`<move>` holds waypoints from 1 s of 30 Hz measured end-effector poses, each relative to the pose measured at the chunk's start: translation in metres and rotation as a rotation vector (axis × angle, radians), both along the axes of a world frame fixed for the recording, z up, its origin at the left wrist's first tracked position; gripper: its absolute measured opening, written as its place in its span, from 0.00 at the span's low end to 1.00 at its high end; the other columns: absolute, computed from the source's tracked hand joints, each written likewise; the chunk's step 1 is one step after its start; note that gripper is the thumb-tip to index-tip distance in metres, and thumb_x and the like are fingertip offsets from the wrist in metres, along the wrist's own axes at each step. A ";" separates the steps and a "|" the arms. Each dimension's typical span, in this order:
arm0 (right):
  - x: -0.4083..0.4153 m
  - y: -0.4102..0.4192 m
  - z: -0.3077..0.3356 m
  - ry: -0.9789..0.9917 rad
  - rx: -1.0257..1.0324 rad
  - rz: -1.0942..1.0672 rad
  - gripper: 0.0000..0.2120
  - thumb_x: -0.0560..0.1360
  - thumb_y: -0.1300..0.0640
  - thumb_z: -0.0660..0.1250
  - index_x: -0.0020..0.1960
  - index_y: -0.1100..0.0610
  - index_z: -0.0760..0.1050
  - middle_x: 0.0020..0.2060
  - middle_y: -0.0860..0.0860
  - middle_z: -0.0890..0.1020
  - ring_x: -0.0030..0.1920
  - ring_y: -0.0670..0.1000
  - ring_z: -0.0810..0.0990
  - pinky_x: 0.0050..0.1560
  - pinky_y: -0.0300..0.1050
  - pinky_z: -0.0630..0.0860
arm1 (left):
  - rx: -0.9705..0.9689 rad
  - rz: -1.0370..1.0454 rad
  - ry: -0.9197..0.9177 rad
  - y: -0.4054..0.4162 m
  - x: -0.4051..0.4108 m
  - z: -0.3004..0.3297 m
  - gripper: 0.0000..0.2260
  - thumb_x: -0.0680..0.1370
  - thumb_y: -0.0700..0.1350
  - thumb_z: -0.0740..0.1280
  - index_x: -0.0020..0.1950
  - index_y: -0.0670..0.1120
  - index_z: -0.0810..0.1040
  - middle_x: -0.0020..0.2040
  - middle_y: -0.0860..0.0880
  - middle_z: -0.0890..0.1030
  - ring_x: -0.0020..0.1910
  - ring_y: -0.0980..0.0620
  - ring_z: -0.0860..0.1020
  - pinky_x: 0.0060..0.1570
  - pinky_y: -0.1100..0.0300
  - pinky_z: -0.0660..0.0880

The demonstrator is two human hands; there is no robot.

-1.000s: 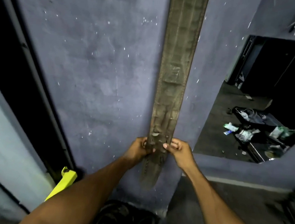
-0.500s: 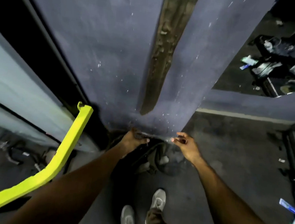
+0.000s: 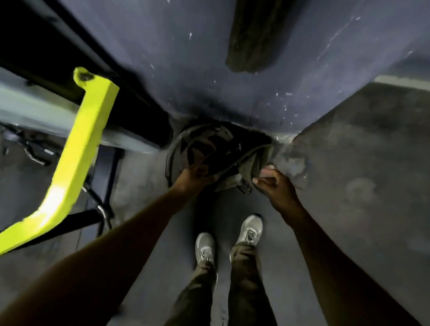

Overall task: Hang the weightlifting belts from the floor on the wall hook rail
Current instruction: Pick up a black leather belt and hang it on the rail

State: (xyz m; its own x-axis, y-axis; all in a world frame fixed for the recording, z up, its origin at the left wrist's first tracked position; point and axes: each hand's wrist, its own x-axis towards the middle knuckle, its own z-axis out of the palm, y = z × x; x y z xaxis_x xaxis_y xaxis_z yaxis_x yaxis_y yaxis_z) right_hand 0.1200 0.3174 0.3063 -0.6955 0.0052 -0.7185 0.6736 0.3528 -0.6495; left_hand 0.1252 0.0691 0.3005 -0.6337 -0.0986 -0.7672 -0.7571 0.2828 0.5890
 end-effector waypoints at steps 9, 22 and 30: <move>-0.028 -0.040 -0.269 -0.102 -0.002 0.196 0.21 0.78 0.63 0.73 0.69 0.67 0.74 0.60 0.66 0.82 0.59 0.58 0.82 0.55 0.42 0.74 | -0.095 0.144 -0.184 -0.002 0.026 -0.262 0.15 0.81 0.33 0.68 0.67 0.32 0.76 0.65 0.33 0.80 0.66 0.38 0.78 0.52 0.58 0.80; 0.030 -0.066 -0.553 -0.173 0.086 0.664 0.32 0.74 0.65 0.75 0.76 0.63 0.68 0.66 0.66 0.78 0.69 0.66 0.76 0.70 0.62 0.72 | -0.243 0.379 -0.289 -0.014 0.057 -0.517 0.34 0.80 0.43 0.70 0.80 0.42 0.55 0.73 0.42 0.72 0.64 0.43 0.77 0.42 0.64 0.83; 0.021 -0.076 -0.582 0.290 0.701 1.120 0.35 0.78 0.54 0.70 0.81 0.55 0.60 0.80 0.62 0.60 0.79 0.65 0.61 0.78 0.64 0.58 | -0.500 0.291 -0.035 -0.013 0.057 -0.520 0.32 0.76 0.50 0.71 0.77 0.45 0.63 0.65 0.39 0.80 0.58 0.38 0.83 0.56 0.41 0.82</move>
State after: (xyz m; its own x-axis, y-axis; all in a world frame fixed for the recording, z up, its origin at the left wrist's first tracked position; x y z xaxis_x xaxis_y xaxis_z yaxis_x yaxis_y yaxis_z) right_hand 0.1413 0.2413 -0.2758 -0.6927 -0.3575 -0.6263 -0.3210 0.9305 -0.1761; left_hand 0.1819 0.0560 -0.2192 -0.5017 -0.6208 -0.6024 -0.8617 0.2979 0.4107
